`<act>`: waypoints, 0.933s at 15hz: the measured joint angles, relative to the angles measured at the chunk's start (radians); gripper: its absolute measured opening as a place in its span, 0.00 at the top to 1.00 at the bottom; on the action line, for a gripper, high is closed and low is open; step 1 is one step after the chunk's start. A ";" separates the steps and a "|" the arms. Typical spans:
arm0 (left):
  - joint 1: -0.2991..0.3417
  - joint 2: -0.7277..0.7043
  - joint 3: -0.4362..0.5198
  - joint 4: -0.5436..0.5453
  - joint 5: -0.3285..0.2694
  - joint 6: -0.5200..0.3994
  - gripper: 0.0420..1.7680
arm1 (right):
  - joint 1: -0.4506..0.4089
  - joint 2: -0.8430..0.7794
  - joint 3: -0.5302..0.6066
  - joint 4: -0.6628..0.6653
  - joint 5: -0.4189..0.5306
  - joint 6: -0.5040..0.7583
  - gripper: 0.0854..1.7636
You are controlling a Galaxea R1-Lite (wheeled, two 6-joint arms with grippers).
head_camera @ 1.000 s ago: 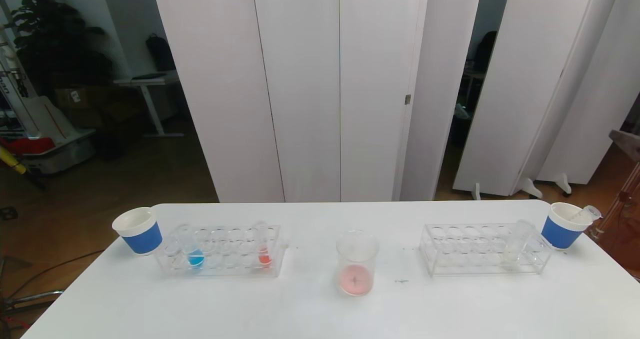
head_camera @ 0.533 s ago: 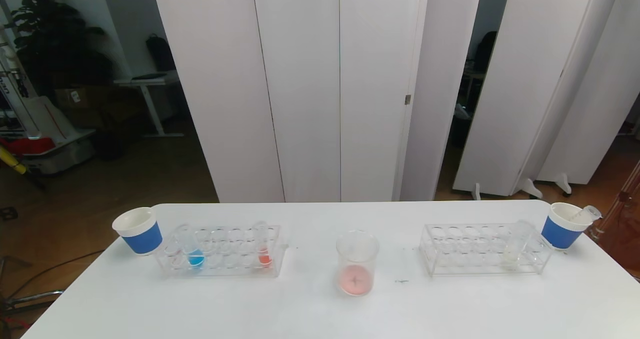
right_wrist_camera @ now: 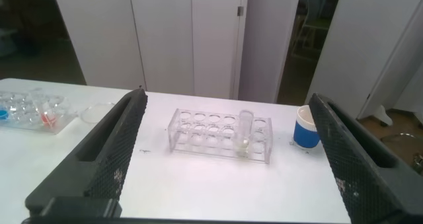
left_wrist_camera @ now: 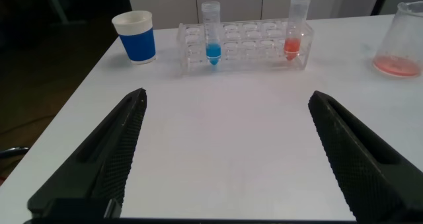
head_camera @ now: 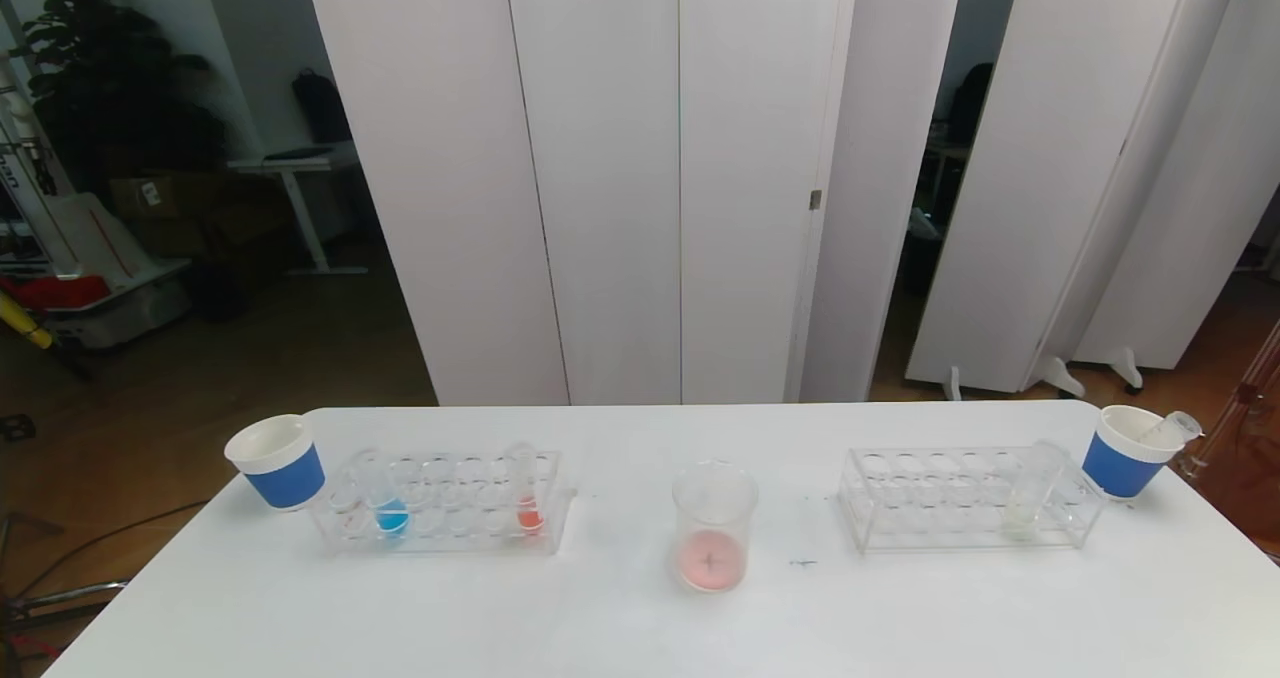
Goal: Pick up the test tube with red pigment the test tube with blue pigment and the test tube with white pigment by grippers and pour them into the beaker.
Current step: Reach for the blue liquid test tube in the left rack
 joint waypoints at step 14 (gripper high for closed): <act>0.000 0.000 0.000 0.000 0.000 0.000 0.01 | 0.063 -0.420 0.481 0.077 -0.112 0.002 0.01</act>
